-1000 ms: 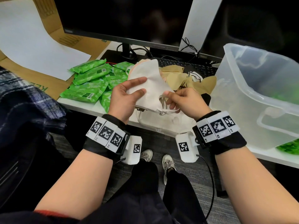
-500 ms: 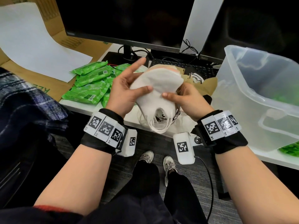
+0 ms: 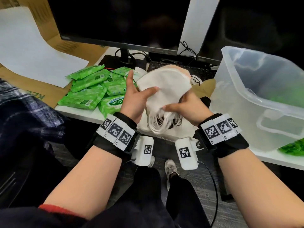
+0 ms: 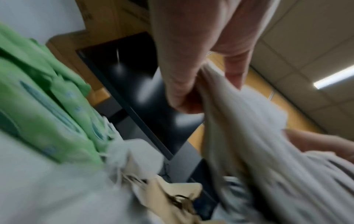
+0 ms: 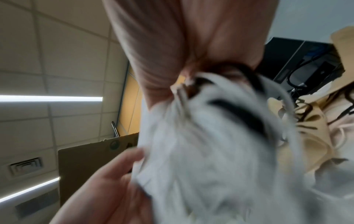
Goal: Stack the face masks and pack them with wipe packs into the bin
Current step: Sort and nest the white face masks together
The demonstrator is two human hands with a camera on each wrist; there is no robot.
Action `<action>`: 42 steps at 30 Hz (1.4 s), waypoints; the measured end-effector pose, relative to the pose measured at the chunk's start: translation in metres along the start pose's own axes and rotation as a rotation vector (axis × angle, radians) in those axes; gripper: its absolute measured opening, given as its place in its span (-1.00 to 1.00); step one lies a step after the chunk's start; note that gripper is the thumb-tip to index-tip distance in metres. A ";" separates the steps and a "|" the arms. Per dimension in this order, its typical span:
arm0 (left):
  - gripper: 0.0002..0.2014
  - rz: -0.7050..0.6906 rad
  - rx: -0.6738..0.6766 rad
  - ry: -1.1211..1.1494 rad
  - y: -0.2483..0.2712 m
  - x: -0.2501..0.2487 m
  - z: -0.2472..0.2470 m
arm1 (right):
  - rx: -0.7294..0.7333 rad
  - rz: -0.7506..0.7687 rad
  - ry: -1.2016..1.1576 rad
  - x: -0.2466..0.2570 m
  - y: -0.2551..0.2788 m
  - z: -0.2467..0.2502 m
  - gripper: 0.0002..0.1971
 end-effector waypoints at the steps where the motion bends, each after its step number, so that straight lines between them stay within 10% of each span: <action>1: -0.11 -0.016 0.014 -0.014 0.001 -0.002 0.003 | -0.035 -0.013 0.002 -0.001 0.000 0.007 -0.23; 9: -0.17 -0.335 0.294 -0.356 0.016 -0.023 -0.013 | -0.383 0.080 -0.098 0.013 0.000 0.054 -0.34; 14: -0.56 -0.174 0.416 -0.584 0.013 -0.009 -0.022 | -0.353 0.115 -0.064 0.010 -0.005 0.056 -0.37; 18: -0.81 -0.170 0.199 -0.450 0.001 -0.011 -0.002 | -0.052 0.064 0.102 0.000 -0.011 0.032 -0.43; 22: -0.83 -0.205 0.004 -0.380 -0.008 -0.016 0.020 | -0.105 0.084 0.096 -0.002 -0.015 0.036 -0.68; 42: -0.79 -0.168 -0.063 -0.331 -0.021 -0.022 0.053 | -0.079 0.015 -0.003 -0.008 -0.024 0.026 -0.78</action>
Point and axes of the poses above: each hand's wrist, its own y-axis away from the middle knuckle, its own z-axis out of the back of the hand, x = y × z, the point moved 9 cm from there along -y, towards the middle knuckle, and after that the axes turned 8 degrees about z, right-handed, at the moved point
